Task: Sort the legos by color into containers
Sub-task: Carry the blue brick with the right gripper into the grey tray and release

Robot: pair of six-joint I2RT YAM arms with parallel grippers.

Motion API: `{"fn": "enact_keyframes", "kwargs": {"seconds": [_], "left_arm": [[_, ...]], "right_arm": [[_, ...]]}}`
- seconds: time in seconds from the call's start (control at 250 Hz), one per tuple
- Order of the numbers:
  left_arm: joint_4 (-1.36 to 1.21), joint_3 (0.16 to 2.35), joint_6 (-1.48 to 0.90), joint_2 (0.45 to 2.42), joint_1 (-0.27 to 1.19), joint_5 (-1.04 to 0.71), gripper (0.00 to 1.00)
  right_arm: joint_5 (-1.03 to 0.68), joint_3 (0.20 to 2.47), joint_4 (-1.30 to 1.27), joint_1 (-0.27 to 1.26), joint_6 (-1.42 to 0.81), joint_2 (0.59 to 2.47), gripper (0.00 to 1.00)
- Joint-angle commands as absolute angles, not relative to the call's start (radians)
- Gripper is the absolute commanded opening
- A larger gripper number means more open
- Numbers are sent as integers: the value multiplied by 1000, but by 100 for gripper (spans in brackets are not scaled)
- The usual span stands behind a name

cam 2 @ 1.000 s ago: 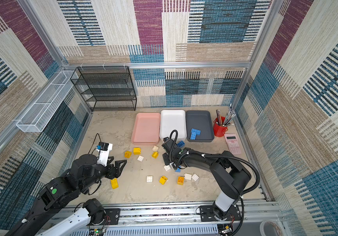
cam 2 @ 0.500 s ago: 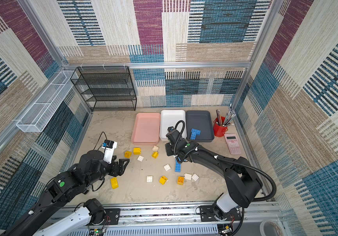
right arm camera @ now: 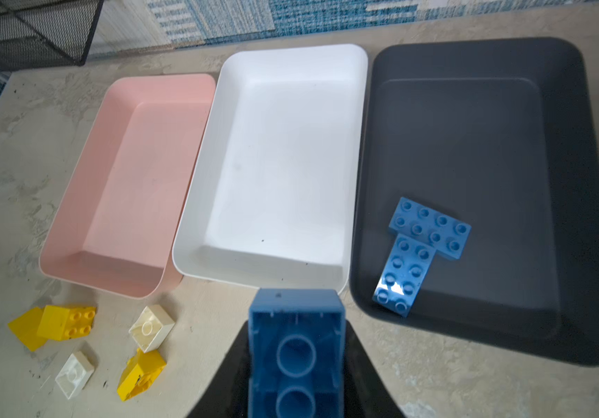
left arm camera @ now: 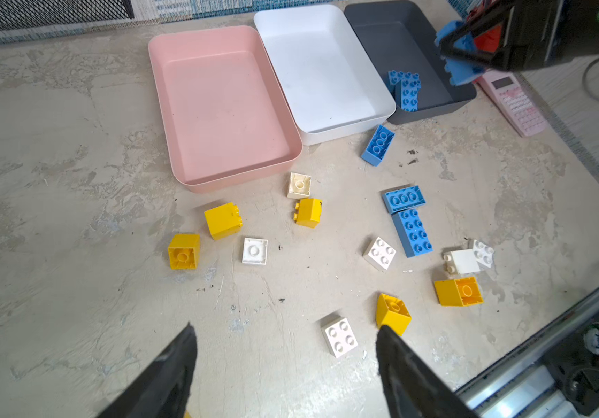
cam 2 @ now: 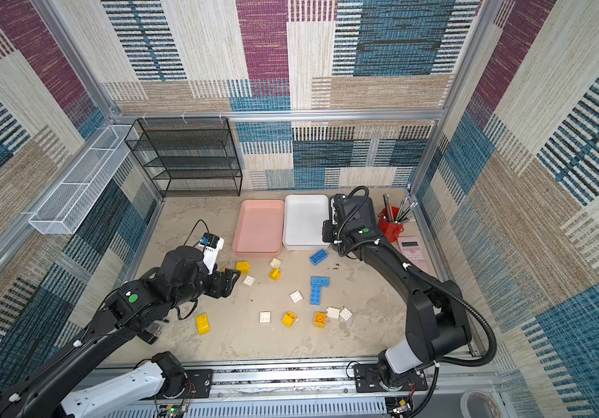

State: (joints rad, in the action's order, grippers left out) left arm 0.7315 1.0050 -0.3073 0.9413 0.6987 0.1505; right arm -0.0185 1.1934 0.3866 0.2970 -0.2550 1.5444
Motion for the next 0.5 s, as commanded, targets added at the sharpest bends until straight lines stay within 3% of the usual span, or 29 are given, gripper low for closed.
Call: {"fn": "enact_keyframes", "kwargs": {"seconds": [0.0,0.496], "left_arm": [[679,1000,-271,972,698,137,79],[669,989,-238,1070,690,128,79]], "right_arm": [[-64,1240,369,237,-238,1591,24],[-71,1448,310,130,-244,1903,27]]}}
